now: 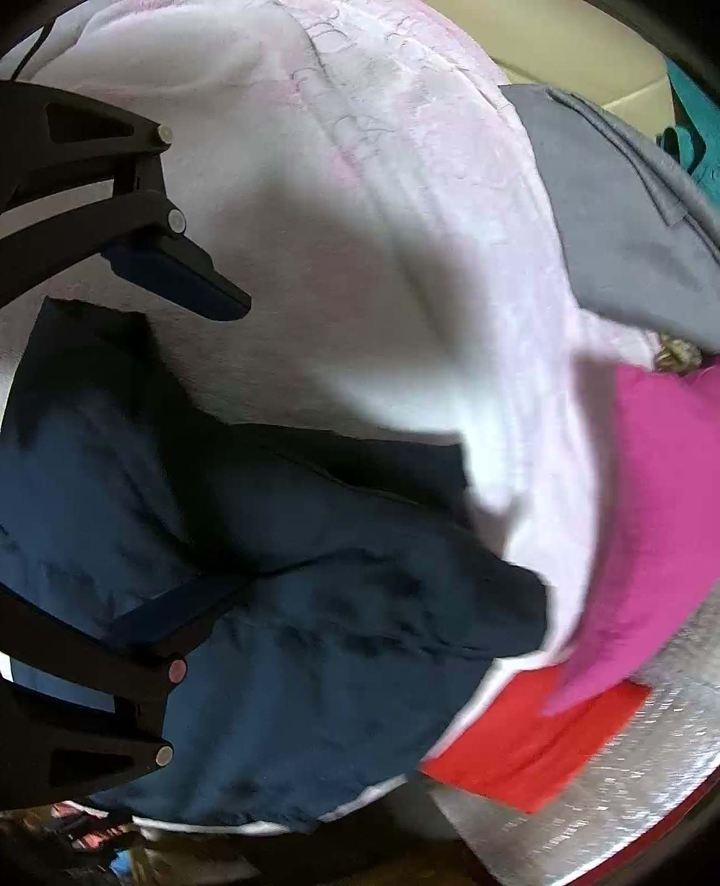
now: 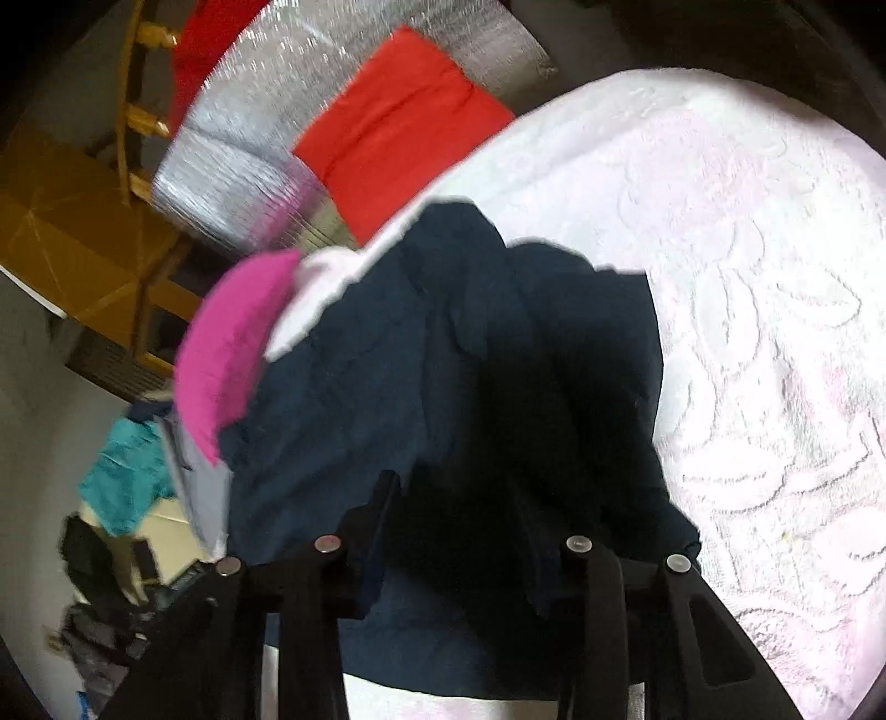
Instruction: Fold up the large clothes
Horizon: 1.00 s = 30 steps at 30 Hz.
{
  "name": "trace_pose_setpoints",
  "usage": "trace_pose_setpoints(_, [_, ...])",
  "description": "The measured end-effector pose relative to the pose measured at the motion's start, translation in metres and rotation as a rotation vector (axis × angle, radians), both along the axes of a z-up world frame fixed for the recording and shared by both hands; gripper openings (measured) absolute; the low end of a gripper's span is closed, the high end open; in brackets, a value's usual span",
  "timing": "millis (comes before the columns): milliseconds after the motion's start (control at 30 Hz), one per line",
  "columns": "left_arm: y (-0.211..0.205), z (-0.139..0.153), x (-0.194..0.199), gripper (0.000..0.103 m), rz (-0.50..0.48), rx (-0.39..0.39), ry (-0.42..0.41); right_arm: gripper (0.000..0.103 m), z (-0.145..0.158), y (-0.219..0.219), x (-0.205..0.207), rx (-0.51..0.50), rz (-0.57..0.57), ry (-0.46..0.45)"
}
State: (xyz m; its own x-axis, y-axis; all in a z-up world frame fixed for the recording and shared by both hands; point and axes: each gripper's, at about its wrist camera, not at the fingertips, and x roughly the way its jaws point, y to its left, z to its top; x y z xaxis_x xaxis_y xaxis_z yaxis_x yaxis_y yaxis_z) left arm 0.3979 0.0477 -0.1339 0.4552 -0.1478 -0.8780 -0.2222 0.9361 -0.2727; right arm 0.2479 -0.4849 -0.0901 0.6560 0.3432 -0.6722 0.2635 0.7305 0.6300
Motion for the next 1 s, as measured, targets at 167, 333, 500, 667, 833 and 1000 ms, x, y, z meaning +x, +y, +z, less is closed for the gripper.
trace_pose_setpoints(167, [0.016,0.013,0.008,0.092,0.013,-0.036,-0.092,0.078,0.009,-0.040,-0.001,0.030,-0.121,-0.090])
trace_pose_setpoints(333, [0.034,-0.013,0.024,0.092,0.038,-0.166,-0.021,0.078,-0.017,-0.073,0.019,0.032,-0.177,-0.002])
trace_pose_setpoints(500, [0.046,-0.029,0.031,0.092,0.052,-0.323,0.013,0.078,-0.044,-0.083,0.036,0.137,-0.148,0.033])
trace_pose_setpoints(667, [0.041,-0.042,0.041,0.092,-0.008,-0.399,0.074,0.089,-0.060,-0.071,0.051,0.169,-0.058,0.065])
trace_pose_setpoints(833, [0.023,-0.041,0.042,0.093,-0.091,-0.397,0.081,0.092,-0.065,-0.057,0.058,0.194,-0.006,0.049])
trace_pose_setpoints(1000, [-0.017,-0.030,0.037,0.093,-0.173,-0.248,0.021,0.057,-0.058,-0.031,0.066,0.095,0.024,0.059])
